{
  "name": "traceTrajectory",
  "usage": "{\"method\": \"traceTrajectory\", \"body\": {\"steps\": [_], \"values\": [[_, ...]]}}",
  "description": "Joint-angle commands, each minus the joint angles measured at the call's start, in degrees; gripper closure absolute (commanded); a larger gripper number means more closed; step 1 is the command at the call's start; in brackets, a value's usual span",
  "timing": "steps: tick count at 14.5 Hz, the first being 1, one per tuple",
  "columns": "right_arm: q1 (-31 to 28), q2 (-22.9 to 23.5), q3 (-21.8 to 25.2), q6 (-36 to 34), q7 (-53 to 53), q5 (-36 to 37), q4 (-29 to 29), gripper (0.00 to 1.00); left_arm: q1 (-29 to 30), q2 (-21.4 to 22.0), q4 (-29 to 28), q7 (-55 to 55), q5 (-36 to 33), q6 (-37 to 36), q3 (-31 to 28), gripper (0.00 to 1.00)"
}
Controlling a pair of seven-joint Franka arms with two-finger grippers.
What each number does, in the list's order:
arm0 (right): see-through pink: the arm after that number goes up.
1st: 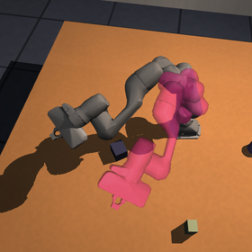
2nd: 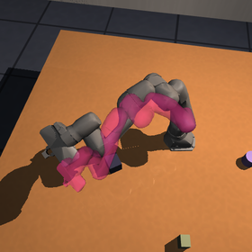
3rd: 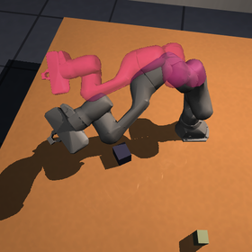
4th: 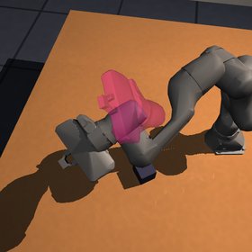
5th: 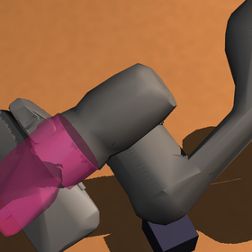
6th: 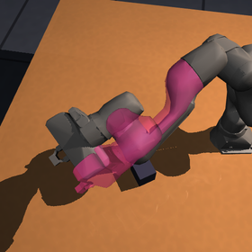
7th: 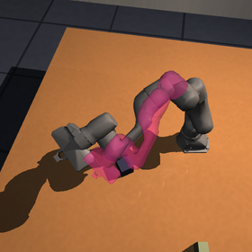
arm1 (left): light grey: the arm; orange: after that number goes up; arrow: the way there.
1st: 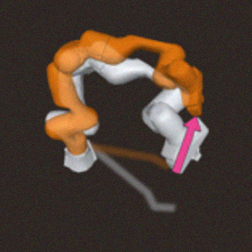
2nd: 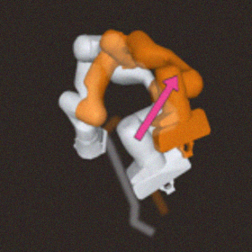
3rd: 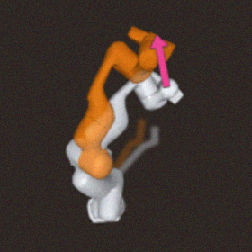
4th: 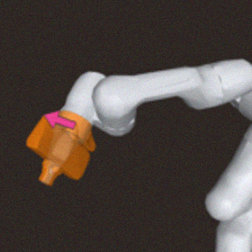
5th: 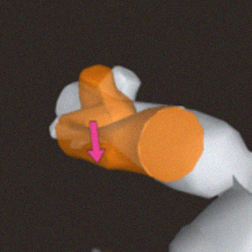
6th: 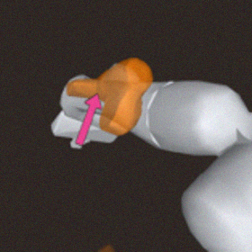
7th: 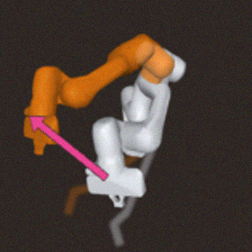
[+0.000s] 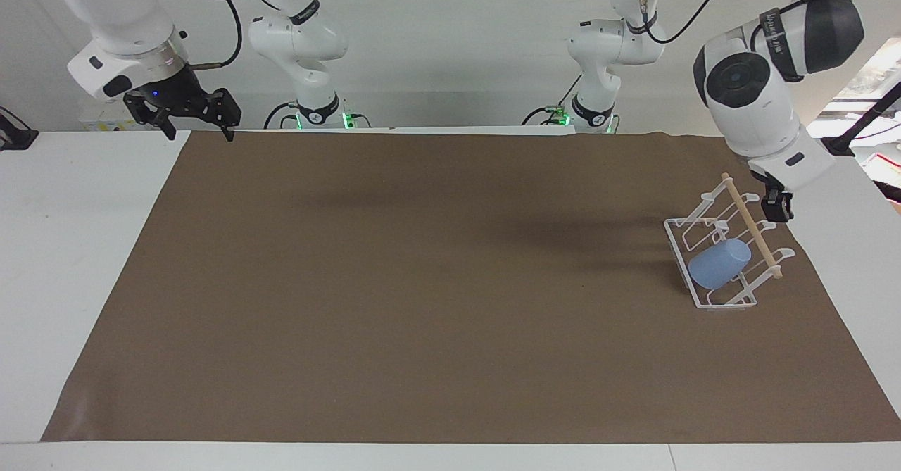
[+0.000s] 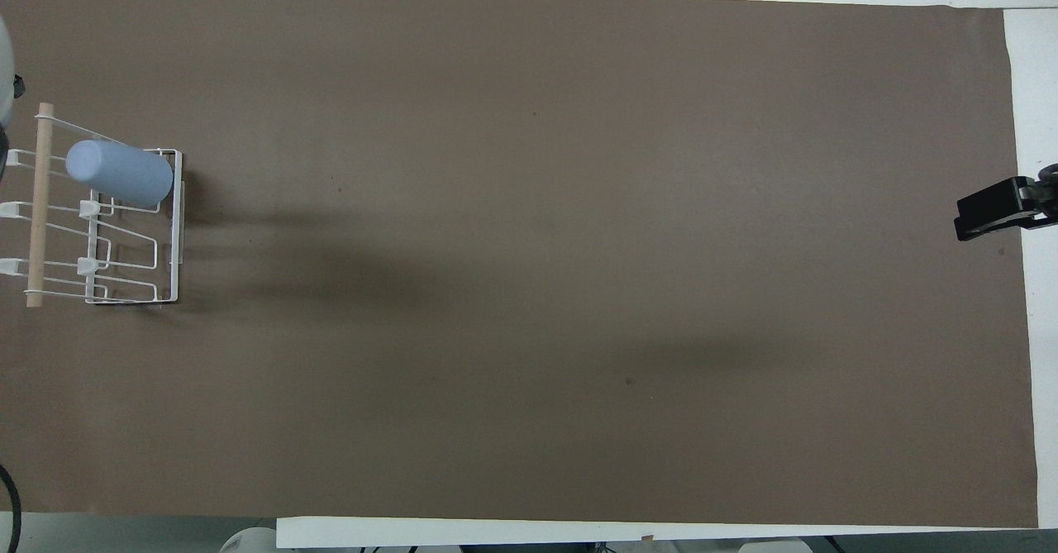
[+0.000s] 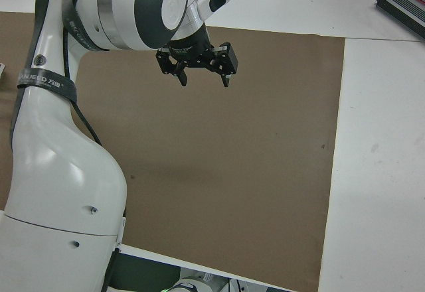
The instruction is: Hang cup on cup holder
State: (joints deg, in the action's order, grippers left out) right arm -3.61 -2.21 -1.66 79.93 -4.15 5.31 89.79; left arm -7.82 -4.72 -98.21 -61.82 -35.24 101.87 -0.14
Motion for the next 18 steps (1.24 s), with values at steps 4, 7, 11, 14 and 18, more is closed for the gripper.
{"method": "traceTrajectory", "body": {"steps": [4, 7, 11, 14, 18], "values": [[-0.9, -0.2, -0.4, -0.6, -1.2, -1.2, 0.0, 0.0, 6.1, 0.2, 0.7, 25.0, 21.9, 4.1, 0.1, 0.01], [-0.9, -0.2, -0.4, -0.6, -1.2, -1.1, 0.0, 0.0, 6.1, 1.6, -2.0, 36.2, 26.7, 3.5, 0.1, 0.01], [-0.9, -0.3, -0.4, -0.6, -1.2, -1.1, 0.0, 0.0, 3.9, 2.2, -0.9, 53.2, 29.7, -6.7, 0.8, 0.0], [-0.9, -0.2, -0.4, -0.6, -1.1, -1.1, 0.0, 0.0, 1.5, 3.7, 0.6, 60.0, 32.2, -11.4, 1.0, 0.0], [-0.9, -0.3, -0.4, -0.6, -1.1, -1.1, 0.0, 0.0, -0.2, 3.8, 2.9, 59.9, 34.3, -12.0, 1.3, 0.0]]}}
